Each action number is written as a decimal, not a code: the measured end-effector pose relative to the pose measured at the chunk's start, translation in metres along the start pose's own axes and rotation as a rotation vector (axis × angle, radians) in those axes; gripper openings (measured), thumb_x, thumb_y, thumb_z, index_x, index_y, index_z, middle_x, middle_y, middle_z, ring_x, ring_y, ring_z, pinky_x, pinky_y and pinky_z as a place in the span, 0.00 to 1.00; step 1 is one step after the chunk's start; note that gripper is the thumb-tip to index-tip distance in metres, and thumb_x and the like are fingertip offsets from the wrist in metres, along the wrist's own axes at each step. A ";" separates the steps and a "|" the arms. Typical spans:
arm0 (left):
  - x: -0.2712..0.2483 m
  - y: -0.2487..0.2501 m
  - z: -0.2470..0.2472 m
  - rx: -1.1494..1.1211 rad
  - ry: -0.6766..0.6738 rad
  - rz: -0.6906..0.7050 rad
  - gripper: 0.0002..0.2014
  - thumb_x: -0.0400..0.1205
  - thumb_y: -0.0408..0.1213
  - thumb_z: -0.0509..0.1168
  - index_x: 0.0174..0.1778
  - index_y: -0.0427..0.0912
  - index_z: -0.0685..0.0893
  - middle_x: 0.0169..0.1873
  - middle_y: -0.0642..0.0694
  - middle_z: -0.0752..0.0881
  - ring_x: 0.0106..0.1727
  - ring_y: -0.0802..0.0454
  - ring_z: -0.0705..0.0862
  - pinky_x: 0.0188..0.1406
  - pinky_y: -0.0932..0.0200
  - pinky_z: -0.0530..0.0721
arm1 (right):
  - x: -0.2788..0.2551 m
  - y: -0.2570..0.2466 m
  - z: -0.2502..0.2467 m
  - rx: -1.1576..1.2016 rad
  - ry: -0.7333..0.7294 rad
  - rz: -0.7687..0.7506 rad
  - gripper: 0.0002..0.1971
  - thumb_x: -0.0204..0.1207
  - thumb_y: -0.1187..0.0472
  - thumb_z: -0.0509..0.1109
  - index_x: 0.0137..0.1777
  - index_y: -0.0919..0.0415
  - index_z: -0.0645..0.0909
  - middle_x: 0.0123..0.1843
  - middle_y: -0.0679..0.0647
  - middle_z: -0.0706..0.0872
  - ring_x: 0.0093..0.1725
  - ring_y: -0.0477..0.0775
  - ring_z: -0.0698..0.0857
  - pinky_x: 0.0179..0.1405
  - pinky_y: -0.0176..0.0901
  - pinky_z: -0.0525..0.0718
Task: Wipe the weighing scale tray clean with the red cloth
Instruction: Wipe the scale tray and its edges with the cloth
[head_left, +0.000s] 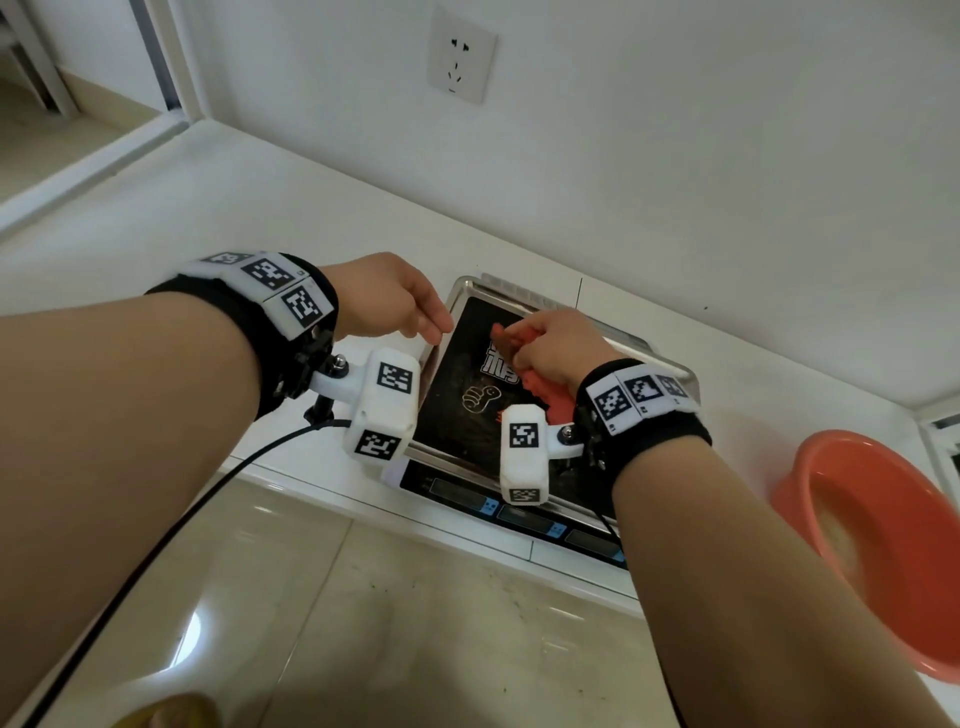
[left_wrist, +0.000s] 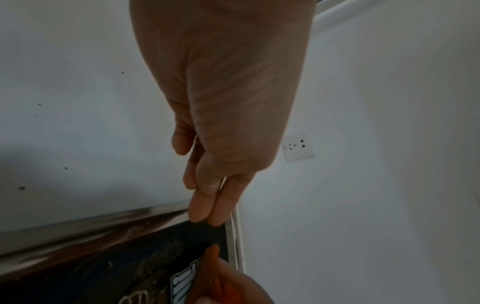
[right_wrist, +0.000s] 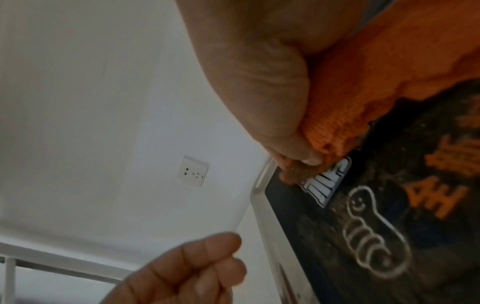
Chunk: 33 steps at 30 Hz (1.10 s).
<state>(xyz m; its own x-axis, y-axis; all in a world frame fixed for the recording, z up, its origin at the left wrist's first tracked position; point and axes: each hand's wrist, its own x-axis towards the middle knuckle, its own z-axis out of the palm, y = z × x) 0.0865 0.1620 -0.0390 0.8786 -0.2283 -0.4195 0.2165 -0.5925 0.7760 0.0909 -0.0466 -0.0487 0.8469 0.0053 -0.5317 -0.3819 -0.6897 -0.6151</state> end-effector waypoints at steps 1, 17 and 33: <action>0.000 0.000 0.000 0.009 -0.007 -0.004 0.17 0.79 0.24 0.61 0.51 0.48 0.90 0.44 0.53 0.92 0.49 0.61 0.83 0.43 0.66 0.74 | 0.001 0.000 0.004 0.005 -0.003 0.001 0.18 0.79 0.76 0.65 0.46 0.51 0.90 0.35 0.48 0.92 0.29 0.52 0.83 0.32 0.45 0.80; 0.005 -0.005 0.002 0.086 0.043 0.008 0.16 0.75 0.21 0.58 0.37 0.43 0.89 0.36 0.49 0.86 0.38 0.57 0.79 0.35 0.64 0.74 | -0.014 0.009 -0.017 -0.132 -0.039 -0.041 0.16 0.79 0.74 0.68 0.57 0.52 0.85 0.28 0.35 0.89 0.29 0.40 0.86 0.24 0.29 0.83; 0.000 -0.008 0.000 0.084 0.023 -0.020 0.15 0.74 0.22 0.61 0.36 0.45 0.88 0.37 0.49 0.85 0.39 0.55 0.78 0.37 0.62 0.75 | 0.009 0.007 -0.008 -0.057 0.056 0.069 0.11 0.73 0.71 0.72 0.39 0.52 0.81 0.49 0.60 0.87 0.55 0.61 0.87 0.63 0.60 0.87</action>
<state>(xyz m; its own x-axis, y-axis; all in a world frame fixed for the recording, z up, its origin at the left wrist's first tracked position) 0.0850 0.1669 -0.0452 0.8842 -0.1985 -0.4229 0.1987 -0.6595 0.7249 0.0988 -0.0573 -0.0536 0.8391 -0.0829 -0.5376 -0.4199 -0.7271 -0.5432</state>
